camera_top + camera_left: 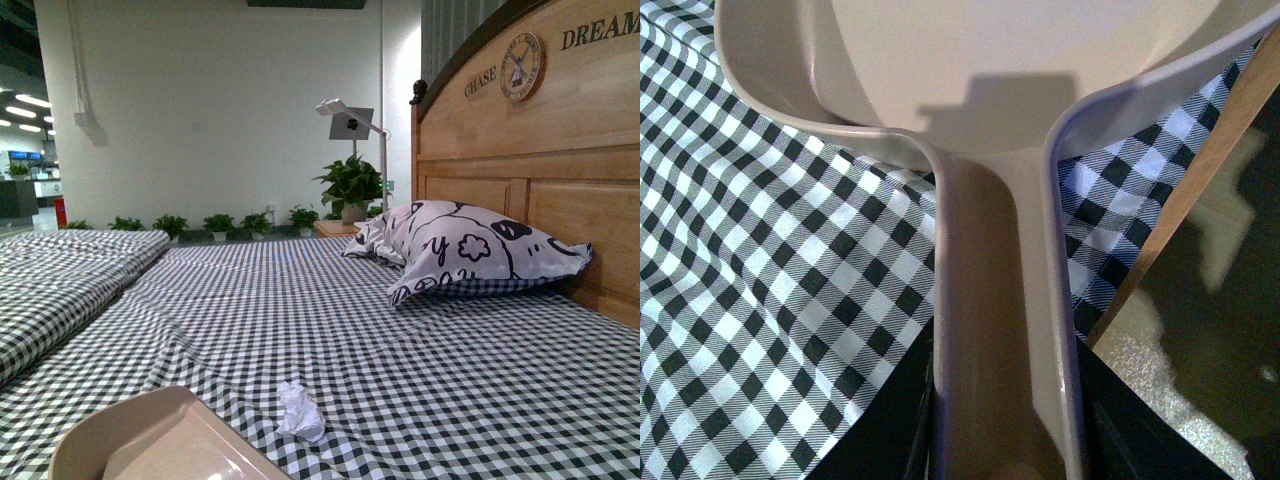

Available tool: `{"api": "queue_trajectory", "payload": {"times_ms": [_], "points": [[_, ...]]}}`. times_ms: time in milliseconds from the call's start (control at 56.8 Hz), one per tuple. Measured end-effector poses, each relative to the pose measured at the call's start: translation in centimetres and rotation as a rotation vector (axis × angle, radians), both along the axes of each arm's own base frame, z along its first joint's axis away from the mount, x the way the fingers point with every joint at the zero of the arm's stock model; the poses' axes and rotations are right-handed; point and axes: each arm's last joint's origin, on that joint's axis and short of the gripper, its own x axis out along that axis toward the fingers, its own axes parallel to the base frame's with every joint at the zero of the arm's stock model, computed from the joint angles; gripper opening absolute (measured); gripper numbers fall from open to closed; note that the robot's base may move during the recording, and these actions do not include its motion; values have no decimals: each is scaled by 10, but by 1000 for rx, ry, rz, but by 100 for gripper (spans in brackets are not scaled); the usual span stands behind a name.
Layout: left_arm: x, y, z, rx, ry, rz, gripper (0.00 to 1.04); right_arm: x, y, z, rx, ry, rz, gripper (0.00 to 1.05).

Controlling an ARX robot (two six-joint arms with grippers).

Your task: Clean up trash

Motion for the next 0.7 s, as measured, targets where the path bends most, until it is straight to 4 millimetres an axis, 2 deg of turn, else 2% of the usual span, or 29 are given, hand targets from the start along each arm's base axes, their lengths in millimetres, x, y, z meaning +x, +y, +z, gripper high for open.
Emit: {"api": "queue_trajectory", "payload": {"times_ms": [106, 264, 299, 423, 563, 704], "points": [[0, 0, 0, 0, 0, 0, 28, 0, 0, 0, 5, 9, 10, 19], [0, 0, 0, 0, 0, -1, 28, 20, 5, -2, 3, 318, 148, 19], [0, 0, 0, 0, 0, -1, 28, 31, 9, -4, 16, 356, 186, 19], [0, 0, 0, 0, -1, -1, 28, 89, 36, -20, 28, 510, 306, 19], [0, 0, 0, 0, -1, -2, 28, 132, 61, -47, 22, 689, 381, 19], [0, 0, 0, 1, -2, -3, 28, 170, 86, -69, 5, 804, 374, 19]]}}
